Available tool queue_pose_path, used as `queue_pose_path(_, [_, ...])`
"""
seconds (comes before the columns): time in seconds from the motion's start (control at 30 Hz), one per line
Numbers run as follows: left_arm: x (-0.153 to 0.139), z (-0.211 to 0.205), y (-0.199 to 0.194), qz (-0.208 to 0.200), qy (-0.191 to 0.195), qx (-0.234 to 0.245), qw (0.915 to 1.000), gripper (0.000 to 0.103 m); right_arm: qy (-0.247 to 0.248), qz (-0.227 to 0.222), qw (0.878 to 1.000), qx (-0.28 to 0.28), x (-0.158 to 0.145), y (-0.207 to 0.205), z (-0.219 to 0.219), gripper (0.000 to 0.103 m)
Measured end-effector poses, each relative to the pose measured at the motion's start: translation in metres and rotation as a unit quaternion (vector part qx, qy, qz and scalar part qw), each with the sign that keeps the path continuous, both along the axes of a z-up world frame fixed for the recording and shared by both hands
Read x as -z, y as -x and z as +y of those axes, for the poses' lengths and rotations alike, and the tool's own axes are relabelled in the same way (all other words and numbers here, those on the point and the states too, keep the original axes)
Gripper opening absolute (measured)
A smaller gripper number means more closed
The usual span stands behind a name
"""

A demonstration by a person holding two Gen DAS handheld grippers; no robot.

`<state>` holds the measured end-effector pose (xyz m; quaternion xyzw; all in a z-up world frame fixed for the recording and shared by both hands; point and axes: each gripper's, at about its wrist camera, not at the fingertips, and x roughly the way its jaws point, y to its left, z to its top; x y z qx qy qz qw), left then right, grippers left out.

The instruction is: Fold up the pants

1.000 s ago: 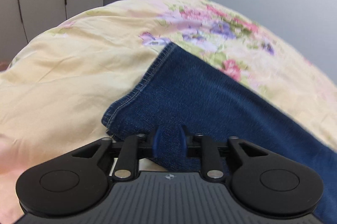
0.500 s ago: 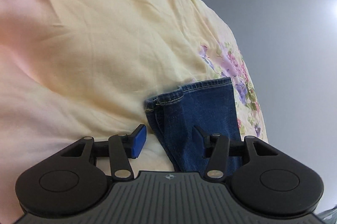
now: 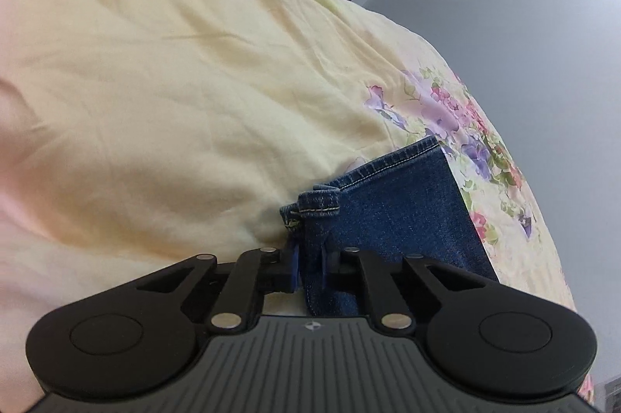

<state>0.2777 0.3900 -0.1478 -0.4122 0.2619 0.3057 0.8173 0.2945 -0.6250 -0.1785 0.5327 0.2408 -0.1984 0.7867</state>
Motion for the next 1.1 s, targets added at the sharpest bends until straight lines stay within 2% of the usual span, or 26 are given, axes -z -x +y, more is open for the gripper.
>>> queue_pose_path(0.07, [-0.018, -0.004, -0.006, 0.005, -0.031, 0.012, 0.9994, 0.008, 0.03, 0.023, 0.999, -0.012, -0.007, -0.01, 0.004, 0.023])
queue_pose_path(0.17, [-0.038, -0.004, -0.014, -0.003, -0.061, 0.031, 0.9977, 0.008, 0.141, 0.032, 0.989, -0.03, -0.036, -0.021, 0.015, 0.012])
queue_pose_path(0.2, [-0.038, -0.001, -0.016, 0.003, -0.059, 0.035, 0.9976, 0.008, 0.16, 0.046, 0.985, -0.036, -0.04, -0.026, 0.015, 0.012])
queue_pose_path(0.27, [-0.027, -0.001, -0.019, 0.031, -0.066, 0.041, 0.9965, 0.008, 0.159, 0.08, 0.983, -0.036, -0.034, -0.035, 0.01, 0.01])
queue_pose_path(0.33, [-0.006, 0.001, -0.017, 0.05, -0.058, 0.039, 0.9963, 0.009, 0.169, 0.094, 0.98, -0.042, -0.025, -0.04, 0.012, 0.01])
queue_pose_path(0.4, [0.01, 0.005, -0.008, 0.036, -0.04, 0.033, 0.998, 0.01, 0.179, 0.106, 0.977, -0.051, -0.017, -0.042, 0.012, 0.011])
queue_pose_path(0.5, [0.013, 0.009, 0.0, 0.018, -0.022, 0.031, 0.9991, 0.011, 0.18, 0.12, 0.974, -0.071, -0.019, -0.045, 0.009, 0.017])
queue_pose_path(0.53, [0.012, 0.012, 0.002, 0.013, -0.01, 0.028, 0.9995, 0.016, 0.184, 0.127, 0.972, -0.076, -0.024, -0.044, 0.009, 0.022])
queue_pose_path(0.57, [0.011, 0.016, 0.006, 0.007, 0.003, 0.026, 0.9996, 0.022, 0.195, 0.134, 0.969, -0.077, -0.03, -0.043, 0.01, 0.036])
queue_pose_path(0.63, [0.01, 0.022, 0.014, -0.005, 0.028, 0.028, 0.9992, 0.027, 0.24, 0.155, 0.955, -0.082, -0.044, -0.039, 0.017, 0.05])
queue_pose_path(0.67, [0.008, 0.025, 0.018, -0.009, 0.037, 0.028, 0.9989, 0.032, 0.256, 0.164, 0.948, -0.088, -0.05, -0.038, 0.022, 0.053])
queue_pose_path(0.7, [0.006, 0.026, 0.023, -0.018, 0.045, 0.028, 0.9985, 0.035, 0.267, 0.171, 0.944, -0.093, -0.056, -0.036, 0.026, 0.053])
queue_pose_path(0.77, [0.006, 0.029, 0.035, -0.042, 0.065, 0.031, 0.9965, 0.055, 0.285, 0.174, 0.937, -0.104, -0.067, -0.03, 0.038, 0.053])
queue_pose_path(0.93, [0.014, 0.037, 0.055, -0.088, 0.123, 0.026, 0.9882, 0.059, 0.321, 0.147, 0.921, -0.166, -0.093, -0.036, 0.096, 0.053])
queue_pose_path(1.03, [0.019, 0.036, 0.051, -0.081, 0.123, 0.029, 0.9887, 0.057, 0.321, 0.128, 0.909, -0.233, -0.1, -0.053, 0.148, 0.051])
queue_pose_path(1.1, [0.022, 0.035, 0.043, -0.077, 0.12, 0.033, 0.9892, 0.057, 0.324, 0.12, 0.892, -0.291, -0.101, -0.069, 0.194, 0.037])
